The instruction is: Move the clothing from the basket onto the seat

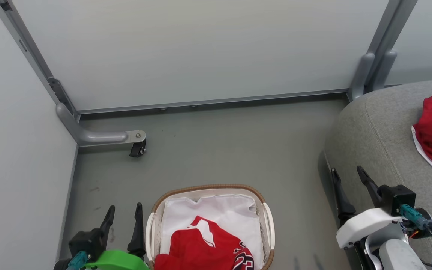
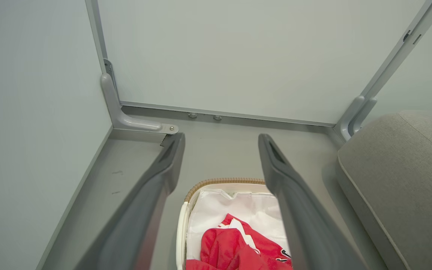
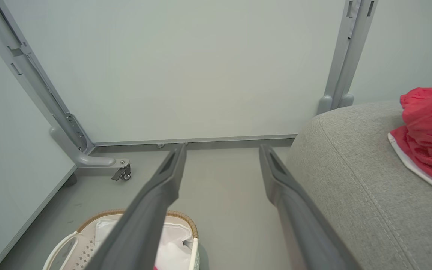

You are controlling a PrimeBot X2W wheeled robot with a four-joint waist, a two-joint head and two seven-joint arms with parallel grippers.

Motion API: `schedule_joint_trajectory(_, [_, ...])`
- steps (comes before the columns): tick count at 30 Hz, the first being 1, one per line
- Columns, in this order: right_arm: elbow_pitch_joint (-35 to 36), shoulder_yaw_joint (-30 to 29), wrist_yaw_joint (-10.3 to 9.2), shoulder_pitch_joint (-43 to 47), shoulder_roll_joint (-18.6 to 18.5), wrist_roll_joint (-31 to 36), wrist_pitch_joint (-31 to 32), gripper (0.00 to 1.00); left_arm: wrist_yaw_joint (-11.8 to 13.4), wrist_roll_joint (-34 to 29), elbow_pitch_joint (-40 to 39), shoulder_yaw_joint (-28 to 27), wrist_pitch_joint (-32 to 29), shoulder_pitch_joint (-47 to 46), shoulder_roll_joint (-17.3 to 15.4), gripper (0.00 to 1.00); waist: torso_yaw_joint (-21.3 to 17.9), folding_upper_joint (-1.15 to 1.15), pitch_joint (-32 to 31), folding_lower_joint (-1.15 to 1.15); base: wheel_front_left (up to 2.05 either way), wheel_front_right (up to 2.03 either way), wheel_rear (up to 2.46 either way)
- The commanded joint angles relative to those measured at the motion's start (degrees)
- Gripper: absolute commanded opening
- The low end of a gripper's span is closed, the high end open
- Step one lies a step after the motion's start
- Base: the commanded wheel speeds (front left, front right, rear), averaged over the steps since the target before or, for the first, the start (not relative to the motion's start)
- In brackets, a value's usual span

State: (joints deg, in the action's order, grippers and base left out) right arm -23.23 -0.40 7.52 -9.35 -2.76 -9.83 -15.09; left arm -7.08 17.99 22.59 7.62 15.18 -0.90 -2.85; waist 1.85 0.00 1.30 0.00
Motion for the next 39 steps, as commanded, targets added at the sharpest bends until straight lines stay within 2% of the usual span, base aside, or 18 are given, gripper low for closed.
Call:
schedule_joint_trajectory(1, [0.39,0.02,-0.06,-0.98,-0.24,0.41,-0.12,1.0,-0.25,-0.34,0.75,0.67,-0.05,-1.78,-0.08,1.0,-0.28,0.0,0.99,0.0,0.0,0.0,0.0])
schedule_joint_trajectory(8, [1.63,0.14,-0.06,-3.09,-0.22,0.74,-0.12,1.0,-0.44,-1.67,9.2,6.88,-0.05,-8.29,-0.09,1.0,-1.53,0.0,5.63,0.0,0.0,0.0,0.0])
schedule_joint_trajectory(13, [2.83,0.72,-0.06,-5.36,-0.23,0.82,-0.12,1.0,-0.48,-0.36,16.92,14.02,-0.35,-14.74,-0.35,1.0,-3.15,0.0,10.99,0.0,0.0,0.0,0.0])
schedule_joint_trajectory(16, [3.7,1.37,-0.06,-7.74,-0.22,1.24,-0.12,1.0,-0.45,1.65,22.88,19.46,-1.93,-19.7,-0.62,1.0,-4.66,0.0,15.99,0.0,0.0,0.0,0.0])
schedule_joint_trajectory(24, [5.33,3.23,-0.06,-12.05,-0.22,1.09,-0.12,1.0,-0.46,7.74,32.63,28.93,-9.26,-26.91,-1.39,1.0,-7.76,0.0,25.13,0.0,0.0,0.0,0.0])
schedule_joint_trajectory(31, [6.1,4.47,-0.06,-14.2,-0.21,0.13,-0.12,1.0,-0.46,11.2,38.18,33.15,-10.93,-30.98,-3.38,1.0,-9.91,0.0,30.76,0.0,0.0,0.0,0.0])
schedule_joint_trajectory(39, [6.46,5.21,-0.06,-15.26,-0.2,-0.85,-0.12,1.0,-0.47,15.26,39.85,36.82,-11.36,-33.13,-4.64,1.0,-11.21,0.0,34.81,0.0,0.0,0.0,0.0])
